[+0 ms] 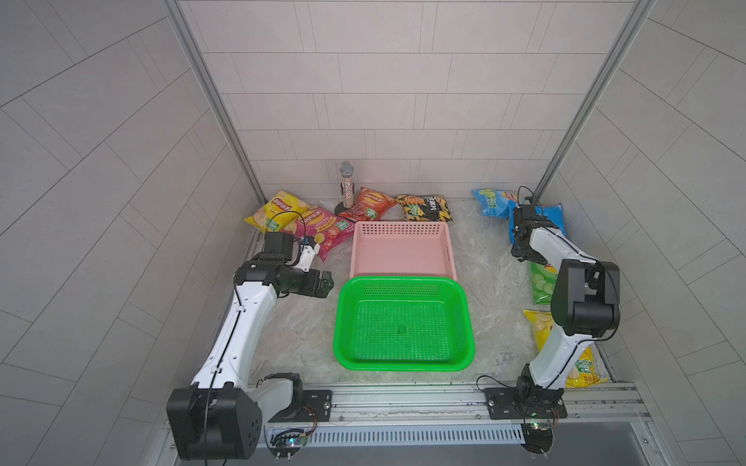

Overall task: Put the potato chips into the basket
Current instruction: Pick up the potato chip from the center of the board.

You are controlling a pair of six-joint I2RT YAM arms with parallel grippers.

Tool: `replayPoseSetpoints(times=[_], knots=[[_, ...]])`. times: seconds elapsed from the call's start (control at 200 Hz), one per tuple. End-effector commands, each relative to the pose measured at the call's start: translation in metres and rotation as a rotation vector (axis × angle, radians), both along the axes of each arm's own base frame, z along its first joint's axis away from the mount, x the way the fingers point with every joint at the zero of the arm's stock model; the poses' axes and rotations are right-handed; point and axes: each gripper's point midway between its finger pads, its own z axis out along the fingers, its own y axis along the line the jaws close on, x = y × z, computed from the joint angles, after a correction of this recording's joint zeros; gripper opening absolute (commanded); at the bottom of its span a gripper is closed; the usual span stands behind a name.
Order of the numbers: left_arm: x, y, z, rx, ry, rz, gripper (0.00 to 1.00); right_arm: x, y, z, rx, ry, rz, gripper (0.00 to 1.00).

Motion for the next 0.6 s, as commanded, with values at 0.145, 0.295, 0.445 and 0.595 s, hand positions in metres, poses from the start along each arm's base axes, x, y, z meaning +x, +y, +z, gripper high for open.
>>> replayPoseSetpoints(times=[0.145, 0.295, 0.445, 0.595], knots=[[-0.004, -0.001, -0.003, -0.006, 0.013, -0.012, 1.00, -0.010, -0.004, -0.020, -0.032, 0.058, -0.035, 0.59], [-0.004, -0.001, -0.003, -0.006, 0.016, -0.014, 1.00, -0.008, -0.005, -0.024, -0.038, 0.059, -0.035, 0.49], [-0.003, -0.001, -0.003, -0.008, 0.022, -0.014, 1.00, -0.008, -0.005, -0.024, -0.039, 0.057, -0.031, 0.32], [-0.003, -0.001, -0.004, -0.006, 0.026, -0.013, 1.00, -0.008, -0.005, -0.022, -0.050, 0.040, -0.024, 0.15]])
